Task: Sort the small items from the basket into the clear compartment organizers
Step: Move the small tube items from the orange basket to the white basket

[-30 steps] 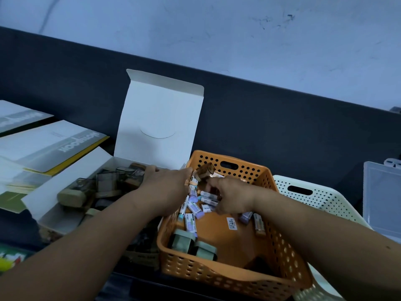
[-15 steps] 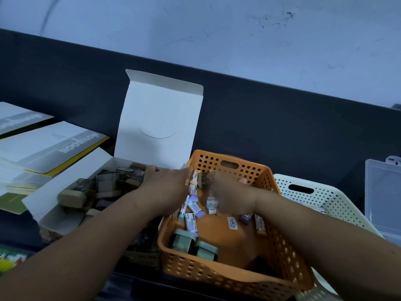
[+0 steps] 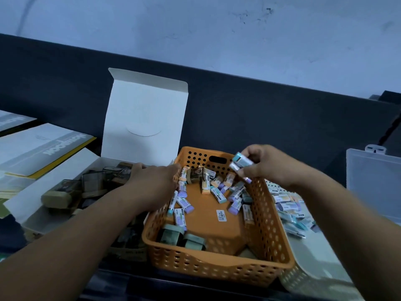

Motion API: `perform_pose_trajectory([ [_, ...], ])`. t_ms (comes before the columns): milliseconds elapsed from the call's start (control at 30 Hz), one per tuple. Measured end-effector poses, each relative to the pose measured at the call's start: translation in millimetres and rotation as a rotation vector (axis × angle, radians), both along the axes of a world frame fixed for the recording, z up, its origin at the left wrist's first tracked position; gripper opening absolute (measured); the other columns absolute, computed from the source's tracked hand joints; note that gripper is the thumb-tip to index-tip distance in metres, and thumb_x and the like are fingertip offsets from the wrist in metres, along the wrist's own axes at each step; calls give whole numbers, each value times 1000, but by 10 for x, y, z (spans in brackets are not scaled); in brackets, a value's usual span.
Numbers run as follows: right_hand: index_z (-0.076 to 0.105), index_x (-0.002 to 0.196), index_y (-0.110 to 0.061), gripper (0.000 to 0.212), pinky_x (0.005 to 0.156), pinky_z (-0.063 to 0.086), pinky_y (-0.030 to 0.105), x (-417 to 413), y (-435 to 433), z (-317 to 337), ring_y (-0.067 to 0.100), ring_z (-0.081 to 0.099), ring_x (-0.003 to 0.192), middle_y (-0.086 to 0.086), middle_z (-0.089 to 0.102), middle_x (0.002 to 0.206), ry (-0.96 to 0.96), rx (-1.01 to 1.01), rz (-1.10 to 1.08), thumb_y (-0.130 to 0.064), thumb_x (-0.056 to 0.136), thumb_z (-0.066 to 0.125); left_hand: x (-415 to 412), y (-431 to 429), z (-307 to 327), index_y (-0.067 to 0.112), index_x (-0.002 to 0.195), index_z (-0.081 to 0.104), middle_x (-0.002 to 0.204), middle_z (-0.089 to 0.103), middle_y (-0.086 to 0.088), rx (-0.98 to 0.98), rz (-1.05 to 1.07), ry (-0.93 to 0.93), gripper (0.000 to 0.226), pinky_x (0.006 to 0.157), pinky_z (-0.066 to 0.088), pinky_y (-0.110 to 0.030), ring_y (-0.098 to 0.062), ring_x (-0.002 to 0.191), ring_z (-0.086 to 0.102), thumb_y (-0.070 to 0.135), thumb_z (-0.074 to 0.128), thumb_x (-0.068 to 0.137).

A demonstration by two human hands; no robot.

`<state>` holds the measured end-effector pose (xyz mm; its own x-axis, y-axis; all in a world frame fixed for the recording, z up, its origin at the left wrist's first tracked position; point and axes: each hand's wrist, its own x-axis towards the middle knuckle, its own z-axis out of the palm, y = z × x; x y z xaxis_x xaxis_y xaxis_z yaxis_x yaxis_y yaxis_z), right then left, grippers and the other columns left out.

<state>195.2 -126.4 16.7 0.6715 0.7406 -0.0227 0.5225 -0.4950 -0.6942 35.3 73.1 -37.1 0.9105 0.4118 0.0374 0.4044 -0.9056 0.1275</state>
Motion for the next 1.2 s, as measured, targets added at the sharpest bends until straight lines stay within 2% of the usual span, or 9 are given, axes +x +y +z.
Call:
perform_pose_trajectory([
  [100, 63, 98, -7, 21, 64, 48, 30, 202, -349, -6, 15, 59, 67, 9, 67, 82, 13, 58, -153, -6, 80, 74, -2, -7, 10, 34, 138, 32, 132, 57, 3, -8, 1, -3, 40, 103, 19, -42, -21, 122, 49, 27, 28, 98],
  [167, 64, 98, -10, 21, 74, 51, 38, 329, -547, -92, 21, 62, 75, 13, 69, 88, 19, 13, -240, -10, 80, 75, -4, -1, 8, 34, 138, 32, 131, 58, 4, -2, 2, 1, 40, 103, 20, -43, -20, 120, 50, 27, 27, 99],
  [367, 45, 141, -16, 60, 92, 40, 31, 427, -704, -311, 23, 50, 124, 4, 51, 141, -142, -88, -396, -26, 87, 70, -3, -22, 17, 33, 141, 29, 134, 56, 4, 28, 22, 31, 42, 104, 20, -42, -20, 122, 49, 29, 28, 100],
  [467, 49, 137, -21, 54, 97, 41, 31, 234, -472, -252, 18, 49, 126, -3, 52, 137, -261, -37, -275, -28, 87, 69, -12, -25, 21, 32, 143, 27, 136, 54, 3, 38, 23, 36, 43, 105, 20, -43, -21, 124, 48, 29, 27, 100],
  [567, 55, 128, -24, 41, 87, 47, 29, -101, -89, -187, 13, 59, 106, -6, 60, 120, -244, -59, -60, -30, 89, 67, -21, -14, 16, 31, 143, 27, 136, 54, 2, 44, 22, 37, 43, 105, 19, -42, -21, 124, 48, 29, 28, 100],
  [767, 58, 128, -30, 38, 73, 46, 21, -492, 702, -352, 9, 58, 91, -7, 60, 117, -254, -412, 444, -11, 95, 53, -10, 8, 14, 30, 143, 28, 136, 54, 0, 50, 21, 38, 43, 105, 19, -41, -23, 126, 47, 31, 29, 99],
  [833, 56, 131, -27, 43, 73, 49, 28, -519, 876, -455, 16, 58, 93, 0, 61, 121, -290, -493, 530, -6, 95, 47, -8, 12, 4, 29, 141, 30, 135, 55, 0, 43, 14, 36, 43, 104, 20, -42, -23, 125, 47, 33, 30, 99],
  [1000, 56, 125, -33, 41, 96, 48, 40, -431, 925, -563, 23, 50, 115, 2, 42, 132, -348, -540, 553, -6, 96, 48, -13, 53, -31, 28, 138, 34, 129, 58, 0, 24, 8, 7, 39, 103, 21, -44, -24, 122, 49, 31, 32, 98],
  [1200, 58, 103, -41, 32, 93, 50, 39, -240, 772, -633, 19, 53, 109, -6, 45, 121, -368, -456, 433, -12, 91, 59, 6, 59, -55, 30, 138, 33, 123, 62, 2, -5, 7, -30, 39, 102, 21, -45, -23, 118, 51, 30, 33, 98],
])
